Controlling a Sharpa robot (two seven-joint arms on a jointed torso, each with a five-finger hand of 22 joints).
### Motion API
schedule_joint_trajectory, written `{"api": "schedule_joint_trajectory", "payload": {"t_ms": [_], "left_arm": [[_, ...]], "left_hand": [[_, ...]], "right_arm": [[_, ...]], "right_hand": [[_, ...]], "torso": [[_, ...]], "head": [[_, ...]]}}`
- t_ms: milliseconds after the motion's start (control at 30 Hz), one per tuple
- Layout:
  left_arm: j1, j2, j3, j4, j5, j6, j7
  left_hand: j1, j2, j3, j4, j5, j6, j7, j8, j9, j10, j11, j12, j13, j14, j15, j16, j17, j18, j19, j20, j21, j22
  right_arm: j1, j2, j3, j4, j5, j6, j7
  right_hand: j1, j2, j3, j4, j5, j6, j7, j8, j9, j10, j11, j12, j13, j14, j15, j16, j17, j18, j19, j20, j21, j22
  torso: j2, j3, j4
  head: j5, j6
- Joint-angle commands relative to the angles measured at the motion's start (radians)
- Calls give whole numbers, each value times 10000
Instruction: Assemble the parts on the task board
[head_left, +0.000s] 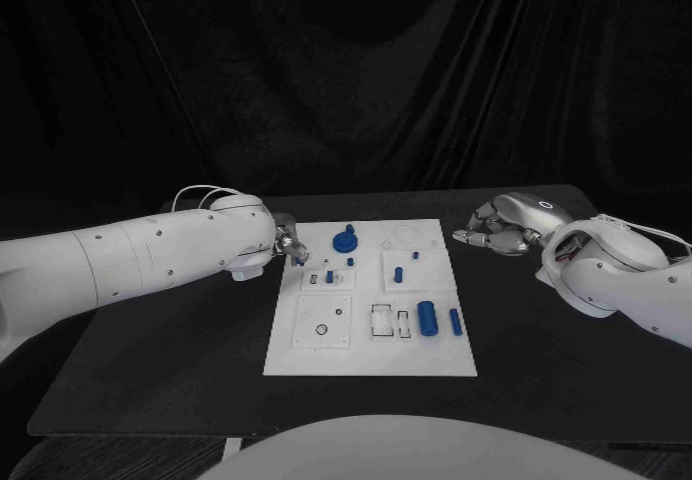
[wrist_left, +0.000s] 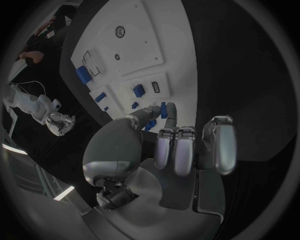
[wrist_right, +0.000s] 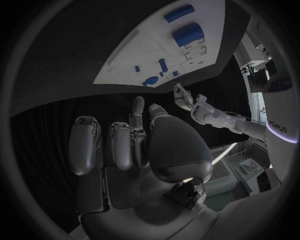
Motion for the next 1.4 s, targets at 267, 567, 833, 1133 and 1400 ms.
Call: {"api": "schedule_joint_trajectory", "payload": {"t_ms": [267, 567, 833, 1133, 1400], "left_arm": [[-152, 2, 5, 37, 430, -394, 26], [-255, 53, 4, 22, 738, -228, 99], [-322, 46, 4, 59, 761, -108, 128], [-358, 32, 3, 52, 766, 74, 175], [-411, 75, 3, -12, 766, 81, 269]], "left_hand": [[-59, 24, 39, 28, 50, 28, -67, 59, 17, 1017, -77, 35, 2634, 1039, -81, 27, 2633, 61, 15, 4, -55, 1946], [-51, -33, 55, -66, 107, -17, -74, 70, 48, 1017, -86, 35, 2634, 1039, -91, 27, 2633, 73, -16, -6, -107, 1929], [-58, -46, 49, -73, 101, -20, -74, 73, 53, 1017, -85, 35, 2634, 1039, -91, 27, 2633, 73, -14, -6, -106, 1930], [-62, -43, 49, -74, 92, -15, -75, 81, 58, 1017, -85, 35, 2634, 1039, -90, 27, 2633, 81, -38, -7, -141, 1918], [-57, -30, 55, -84, 55, -18, -79, 94, 72, 1017, -85, 35, 2634, 1039, -88, 27, 2633, 87, -57, -7, -169, 1910]], "right_arm": [[-32, -2, 7, -7, 23, 40, -151], [-40, 15, 7, -25, 23, 37, -135], [-47, 17, 7, -37, 23, 36, -132], [-64, 33, 7, -41, 24, 23, -121], [-72, 30, 7, -29, 24, 16, -112]], "right_hand": [[44, 38, 41, 7, -56, 71, 21, -49, -10, 1049, 71, 35, 2630, 678, 59, -57, 527, 109, 276, 80, -40, 1952], [53, 37, 45, 10, -63, 74, 22, -59, -12, 1049, 72, 35, 2630, 677, 60, -60, 521, 113, 270, 80, -58, 1947], [53, 37, 45, 10, -63, 74, 22, -59, -12, 1049, 72, 35, 2630, 677, 60, -60, 521, 113, 270, 80, -58, 1947], [71, 33, 52, 11, -67, 79, 24, -75, -17, 1049, 73, 35, 2630, 675, 60, -63, 514, 114, 269, 80, -64, 1945], [71, 33, 52, 11, -67, 79, 24, -75, -17, 1049, 73, 35, 2630, 675, 60, -63, 514, 114, 269, 80, -64, 1945]], "torso": [[26, -11, -8], [22, -8, -1], [24, -11, -2], [27, -12, -6], [23, -11, 1]], "head": [[92, 0], [92, 0], [98, 0], [109, 0], [107, 0]]}}
